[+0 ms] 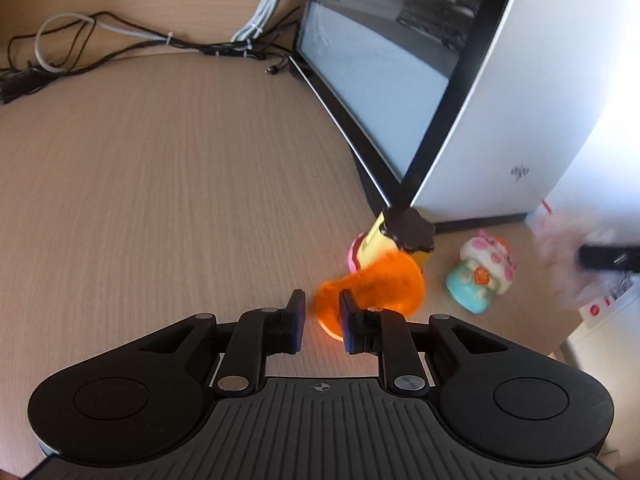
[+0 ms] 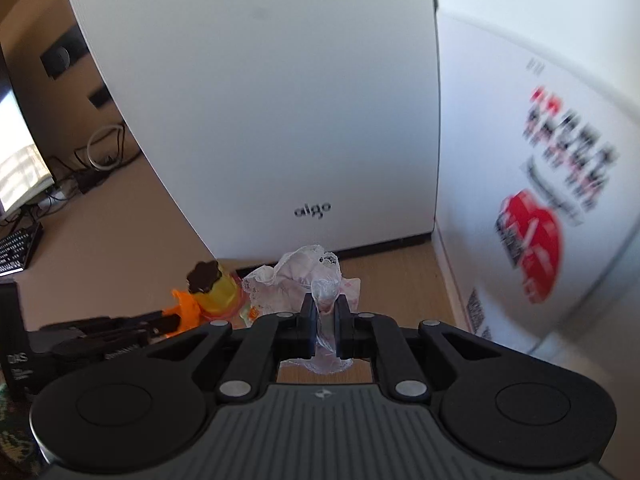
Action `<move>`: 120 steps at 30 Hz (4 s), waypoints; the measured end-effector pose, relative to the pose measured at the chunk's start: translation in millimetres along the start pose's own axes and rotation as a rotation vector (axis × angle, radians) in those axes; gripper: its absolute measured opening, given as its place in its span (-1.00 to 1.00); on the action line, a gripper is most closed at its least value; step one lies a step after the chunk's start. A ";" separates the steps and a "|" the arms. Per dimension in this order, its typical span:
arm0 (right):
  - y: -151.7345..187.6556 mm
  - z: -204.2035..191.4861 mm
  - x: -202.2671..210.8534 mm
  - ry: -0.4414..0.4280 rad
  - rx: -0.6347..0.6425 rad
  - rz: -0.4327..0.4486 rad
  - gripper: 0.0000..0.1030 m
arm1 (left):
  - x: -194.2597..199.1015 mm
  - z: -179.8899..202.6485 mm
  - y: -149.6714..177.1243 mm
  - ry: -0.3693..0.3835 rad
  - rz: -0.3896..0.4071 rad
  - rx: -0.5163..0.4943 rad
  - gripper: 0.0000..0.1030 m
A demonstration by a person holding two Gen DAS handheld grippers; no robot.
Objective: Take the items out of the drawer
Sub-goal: 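Carry the orange toy and plastic wrap onto the desk and open both grippers, then move both grippers back into the drawer toward the cheese keychain and pink card, then grasp the pink Volcano card with the left gripper while the right gripper grasps the yellow cheese keychain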
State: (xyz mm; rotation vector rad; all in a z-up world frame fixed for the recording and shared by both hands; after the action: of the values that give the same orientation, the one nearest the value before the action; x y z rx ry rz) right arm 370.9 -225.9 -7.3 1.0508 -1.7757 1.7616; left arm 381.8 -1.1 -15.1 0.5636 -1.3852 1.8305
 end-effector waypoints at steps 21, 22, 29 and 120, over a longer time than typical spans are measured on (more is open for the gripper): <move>16.3 -2.6 -22.6 0.117 0.156 -0.016 -0.44 | 102.1 -36.1 70.7 0.036 -0.023 0.088 -0.61; 16.6 -4.7 -13.1 0.111 0.156 0.000 -0.38 | 99.4 -35.2 77.9 0.043 -0.055 0.075 -0.61; 39.8 -23.3 45.9 0.020 0.129 0.040 0.17 | 58.8 -14.1 132.7 0.213 -0.452 -0.008 -0.61; 112.4 -50.0 -31.3 -0.360 -0.087 -0.372 0.37 | 46.2 -16.4 146.8 -0.019 -0.517 -0.255 -0.49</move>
State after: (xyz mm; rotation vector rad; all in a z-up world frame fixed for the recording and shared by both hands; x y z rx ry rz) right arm 295.3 -180.9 -98.8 1.6195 -1.6920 1.3203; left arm 240.1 10.2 -76.2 0.7251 -1.3081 1.2211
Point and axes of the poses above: each gripper's, at about its wrist camera, not at the fingertips, and x roughly against the way its jaws point, z to its right, y to its underside, the point moved 5 cm from there along -x, roughly the way its jaws point, and after that the axes turned 9 degrees about x, right-handed, at the moved point
